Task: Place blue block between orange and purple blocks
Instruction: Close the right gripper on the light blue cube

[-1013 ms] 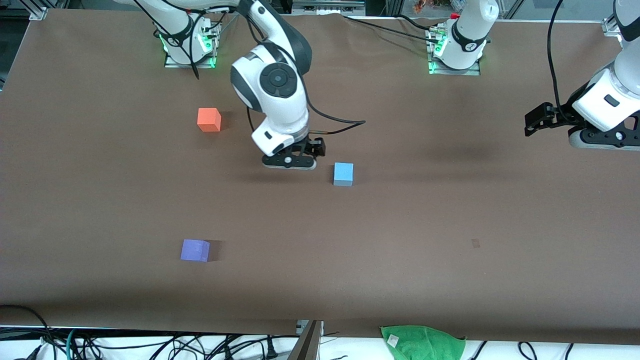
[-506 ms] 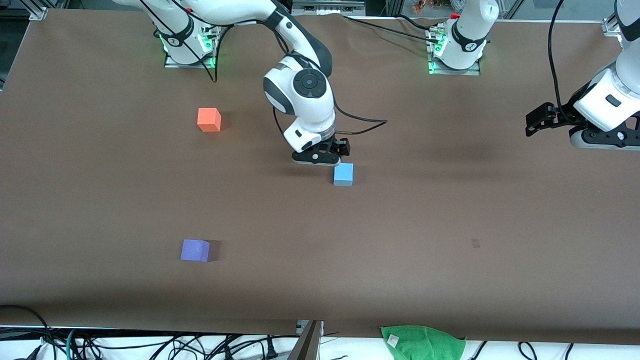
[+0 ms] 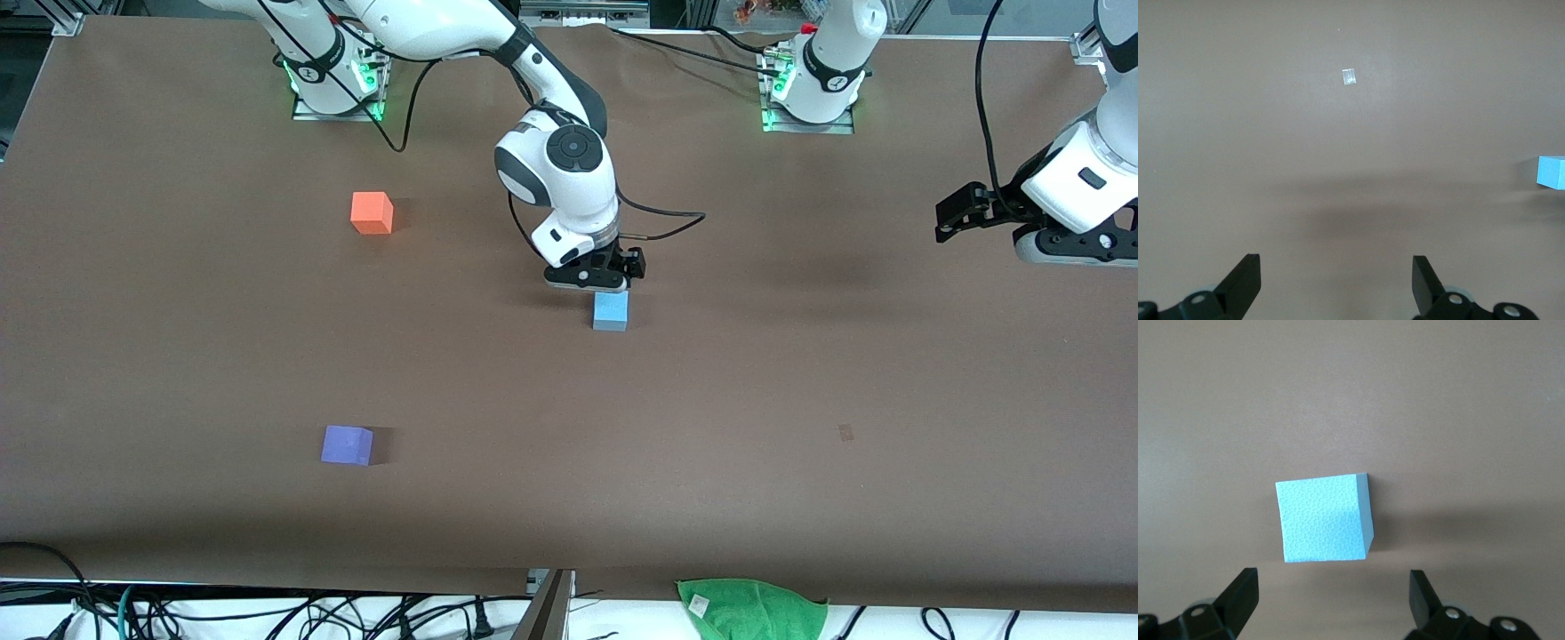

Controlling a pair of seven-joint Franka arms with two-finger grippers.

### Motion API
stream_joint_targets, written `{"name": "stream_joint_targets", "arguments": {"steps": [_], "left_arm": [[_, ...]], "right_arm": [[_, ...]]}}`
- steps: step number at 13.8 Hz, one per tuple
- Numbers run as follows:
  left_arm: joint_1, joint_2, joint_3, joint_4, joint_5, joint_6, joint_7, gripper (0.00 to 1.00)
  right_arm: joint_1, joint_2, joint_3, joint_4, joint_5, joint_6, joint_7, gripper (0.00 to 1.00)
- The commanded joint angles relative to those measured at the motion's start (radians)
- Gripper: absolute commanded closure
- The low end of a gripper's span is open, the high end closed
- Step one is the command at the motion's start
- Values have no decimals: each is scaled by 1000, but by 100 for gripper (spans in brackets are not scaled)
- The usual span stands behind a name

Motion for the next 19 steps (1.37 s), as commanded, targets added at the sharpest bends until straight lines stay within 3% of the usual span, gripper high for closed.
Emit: {"name": "stream_joint_targets", "arguments": {"steps": [1, 17, 18, 19], "left_arm": [[-6, 10, 3, 26, -4, -9, 9, 0], [-6, 10, 0, 26, -4, -11, 9, 0], [-6, 10, 0, 26, -4, -11, 9, 0], [-6, 10, 0, 26, -4, -11, 9, 0]], "right_arm": [[26, 59, -12, 74, -24, 0, 21, 0], [33, 157, -23, 110, -82, 89, 20, 0], [33, 158, -23, 110, -82, 91, 20, 3], [33, 158, -23, 110, -82, 91, 18, 15]]}}
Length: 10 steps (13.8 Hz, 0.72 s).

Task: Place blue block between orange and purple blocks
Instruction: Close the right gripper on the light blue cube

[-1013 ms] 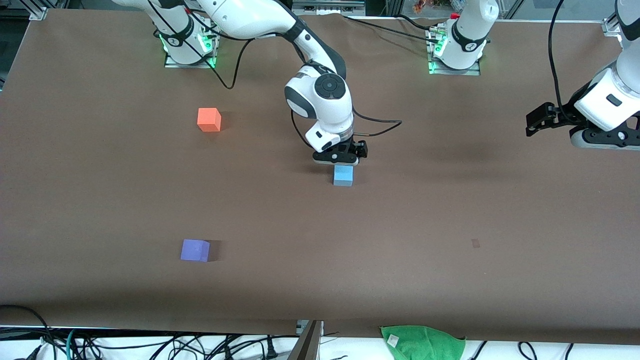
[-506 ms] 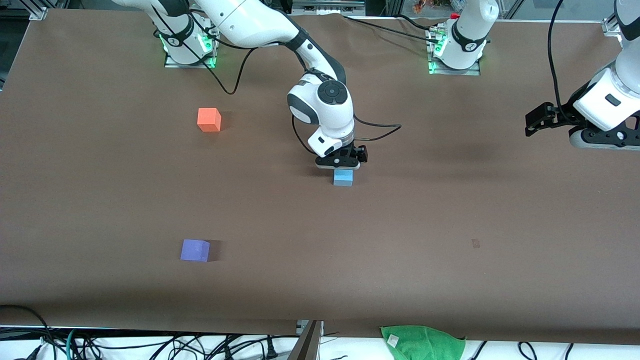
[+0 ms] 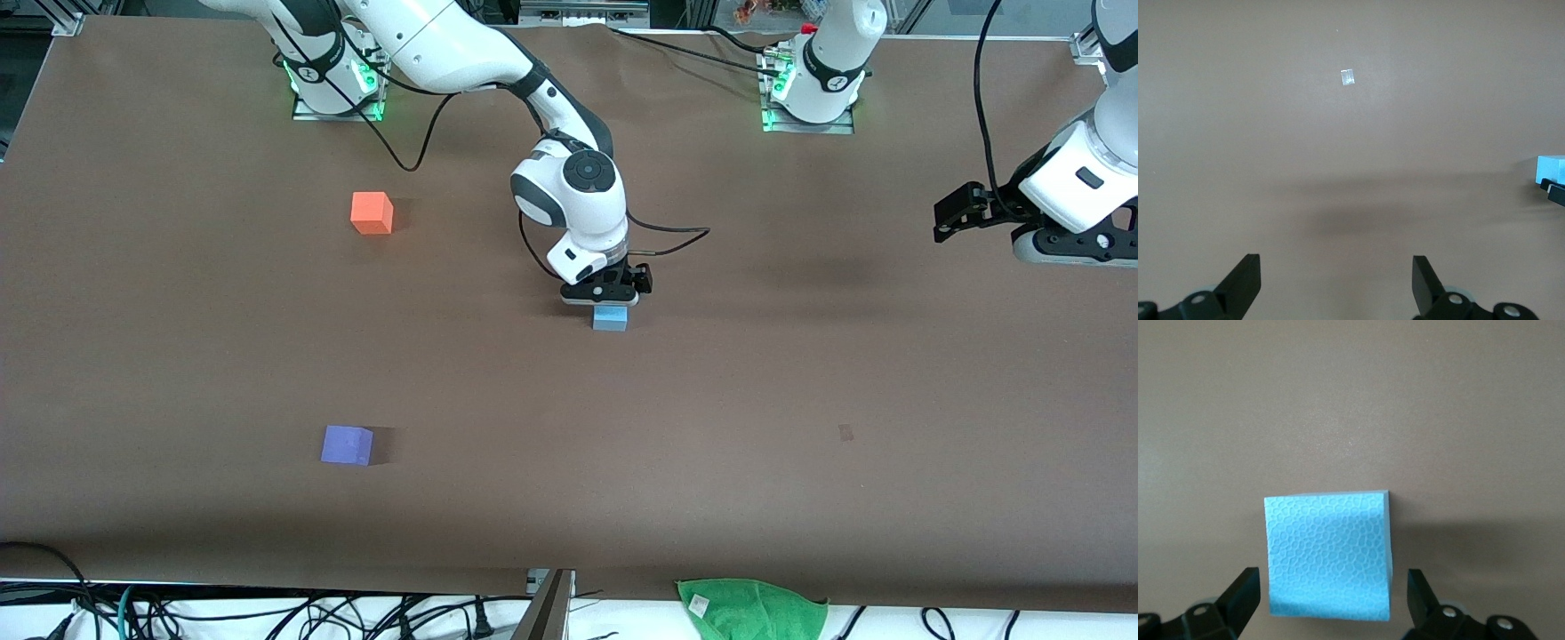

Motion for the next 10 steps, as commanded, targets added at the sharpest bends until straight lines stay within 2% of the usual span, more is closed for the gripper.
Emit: {"name": "stream_joint_targets", "arguments": {"steps": [1, 4, 5, 10], "left_arm": [[-7, 10, 1, 24, -4, -11, 9, 0], [-7, 10, 1, 24, -4, -11, 9, 0], [-7, 10, -1, 24, -4, -11, 9, 0], [-7, 10, -1, 24, -4, -11, 9, 0]], "right_arm": [[11, 20, -10, 29, -20, 6, 18, 25], [11, 20, -16, 29, -20, 6, 15, 55], [10, 20, -16, 29, -19, 6, 13, 58], [-12, 3, -22, 63, -11, -8, -3, 58]]}}
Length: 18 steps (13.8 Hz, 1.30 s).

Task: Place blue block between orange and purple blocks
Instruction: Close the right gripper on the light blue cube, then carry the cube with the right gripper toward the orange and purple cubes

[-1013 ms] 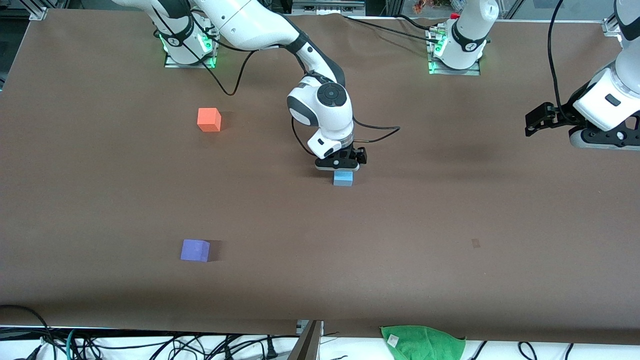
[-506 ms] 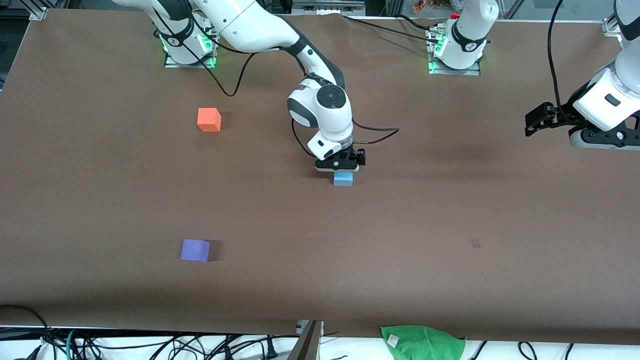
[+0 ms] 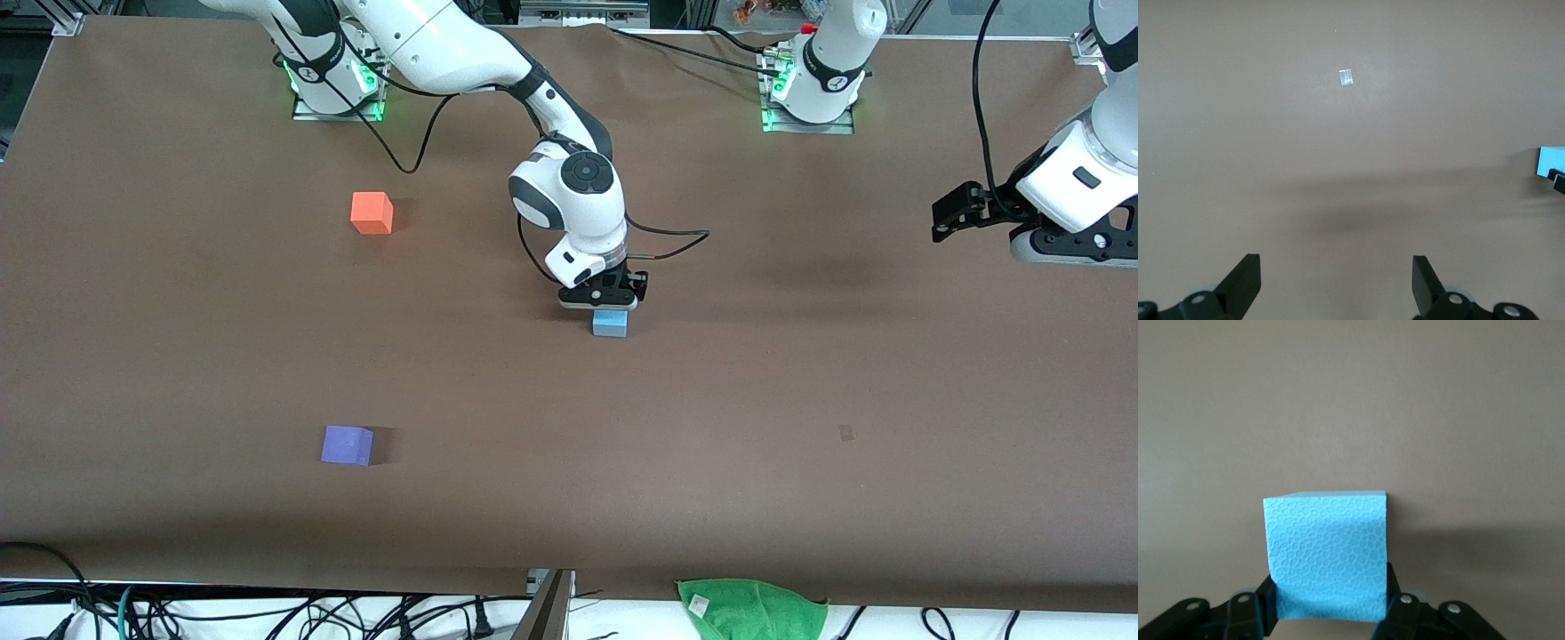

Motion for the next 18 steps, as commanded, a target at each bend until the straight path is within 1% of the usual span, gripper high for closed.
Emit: {"name": "stream_joint_targets", "arguments": {"steps": [1, 4, 8, 10, 12, 13, 15, 18], "left_arm": [[-6, 10, 3, 24, -4, -11, 9, 0], [-6, 8, 3, 24, -4, -17, 9, 0], [-6, 10, 3, 24, -4, -17, 8, 0], [-6, 10, 3, 24, -4, -17, 8, 0], [-6, 10, 3, 24, -4, -17, 8, 0], [-6, 10, 3, 24, -4, -17, 8, 0], [-6, 10, 3, 24, -4, -17, 8, 0], [-7, 10, 3, 24, -4, -17, 8, 0]], "right_arm": [[-19, -12, -2, 31, -8, -17, -5, 58], [-67, -51, 2, 29, -6, -70, -37, 58], [-125, -129, 5, 15, 11, -228, -175, 58], [-165, -187, 4, -23, 58, -283, -253, 58], [-221, -247, 4, -69, 87, -340, -374, 58], [-240, -273, 1, -78, 98, -389, -405, 58], [-284, -309, -2, -86, 100, -481, -460, 58], [-381, -364, -2, -141, 101, -505, -587, 58]]}}
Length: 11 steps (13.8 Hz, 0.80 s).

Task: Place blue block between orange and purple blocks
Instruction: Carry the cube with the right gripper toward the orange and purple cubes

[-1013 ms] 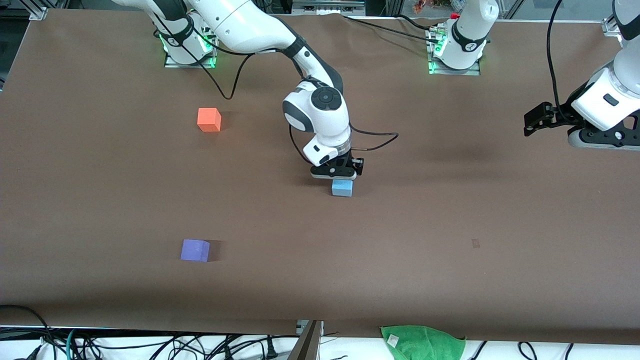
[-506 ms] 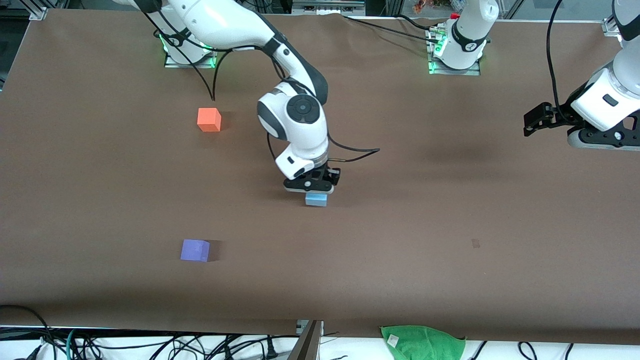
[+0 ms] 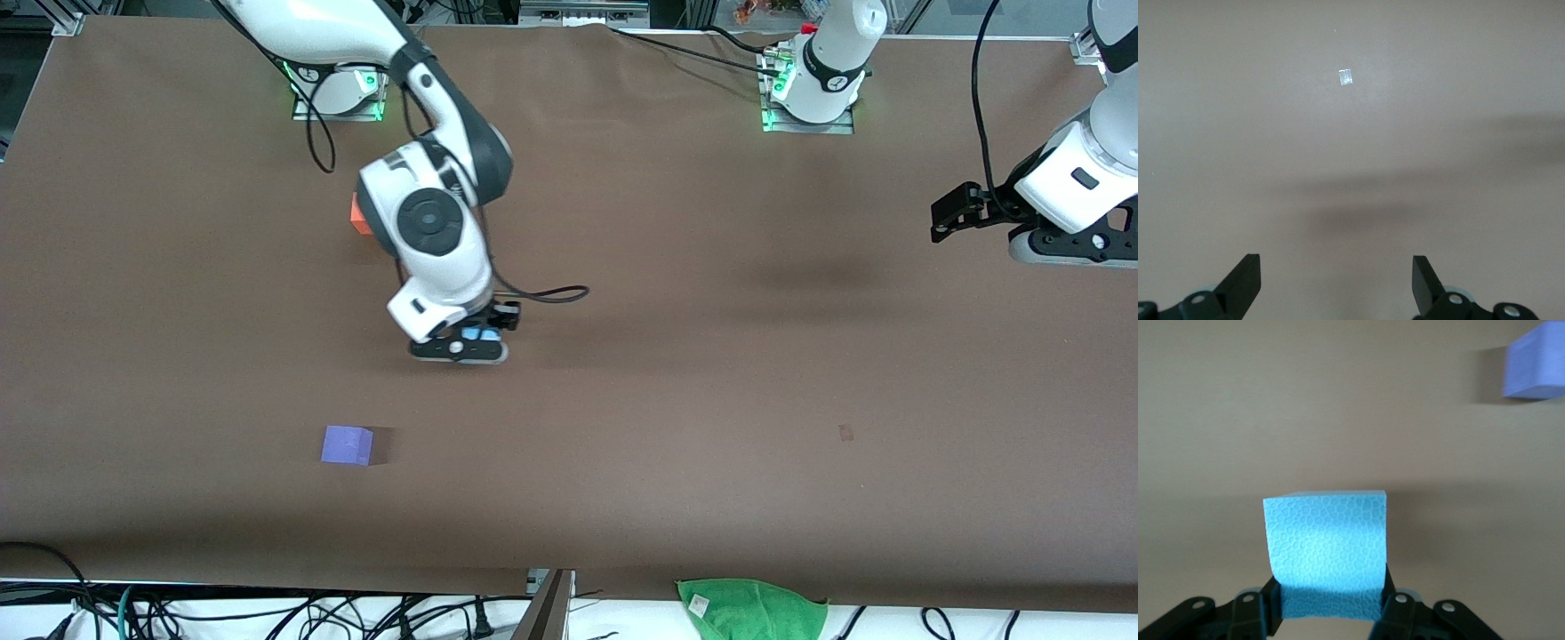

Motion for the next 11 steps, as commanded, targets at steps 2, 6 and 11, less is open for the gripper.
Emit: {"name": "stream_joint_targets", "arguments": {"steps": [2, 6, 11], "left_arm": [[-7, 8, 4, 24, -4, -17, 8, 0], [-7, 6, 4, 24, -4, -17, 8, 0], [-7, 8, 4, 24, -4, -17, 8, 0]], "right_arm": [[-112, -97, 11, -128, 18, -9, -168, 58], [-212, -157, 11, -237, 34, 2, -271, 58], [-266, -211, 0, -392, 67, 92, -303, 58]]}}
